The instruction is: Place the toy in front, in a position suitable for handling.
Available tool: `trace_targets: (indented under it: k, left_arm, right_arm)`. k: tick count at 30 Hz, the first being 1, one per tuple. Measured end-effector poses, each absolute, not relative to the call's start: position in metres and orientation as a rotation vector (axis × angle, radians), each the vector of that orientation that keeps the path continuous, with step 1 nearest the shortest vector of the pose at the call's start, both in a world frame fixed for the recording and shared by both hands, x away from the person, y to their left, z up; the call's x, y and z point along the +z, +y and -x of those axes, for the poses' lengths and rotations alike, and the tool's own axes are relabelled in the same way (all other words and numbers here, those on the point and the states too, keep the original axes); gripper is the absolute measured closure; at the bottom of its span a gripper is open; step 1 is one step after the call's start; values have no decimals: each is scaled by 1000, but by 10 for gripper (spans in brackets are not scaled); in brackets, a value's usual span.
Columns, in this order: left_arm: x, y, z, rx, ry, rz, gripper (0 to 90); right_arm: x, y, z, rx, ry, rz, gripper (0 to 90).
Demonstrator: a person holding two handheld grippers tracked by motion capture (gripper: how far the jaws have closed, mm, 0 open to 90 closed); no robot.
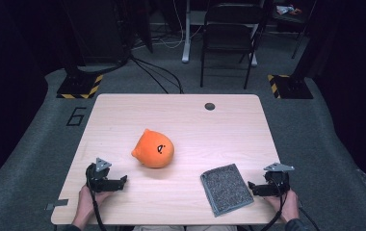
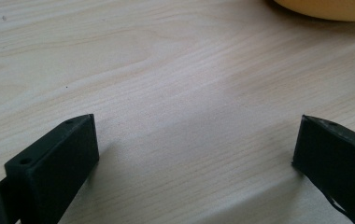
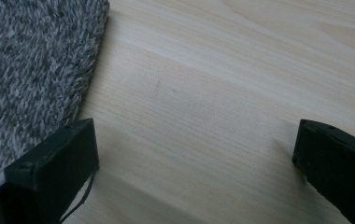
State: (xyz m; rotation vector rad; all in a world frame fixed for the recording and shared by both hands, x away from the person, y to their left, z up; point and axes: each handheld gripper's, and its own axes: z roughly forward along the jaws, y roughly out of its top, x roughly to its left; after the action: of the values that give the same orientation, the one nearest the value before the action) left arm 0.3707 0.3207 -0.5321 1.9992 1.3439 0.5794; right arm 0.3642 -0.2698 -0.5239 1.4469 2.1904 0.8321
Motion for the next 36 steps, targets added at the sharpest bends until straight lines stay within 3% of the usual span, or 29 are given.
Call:
trace_targets:
  k: [11, 21, 36]
  left_arm:
    - [-533, 322, -371, 580, 1325, -2006, 0]
    - [-532, 323, -370, 575, 1320, -2014, 0]
    - [-532, 323, -370, 570, 1320, -2021, 0]
  right_arm:
    - [-494, -266, -359, 929, 2208, -1373, 15]
    - [-471, -232, -349, 984, 2344, -1251, 0]
    - [-483, -186, -355, 896, 2530, -1143, 0]
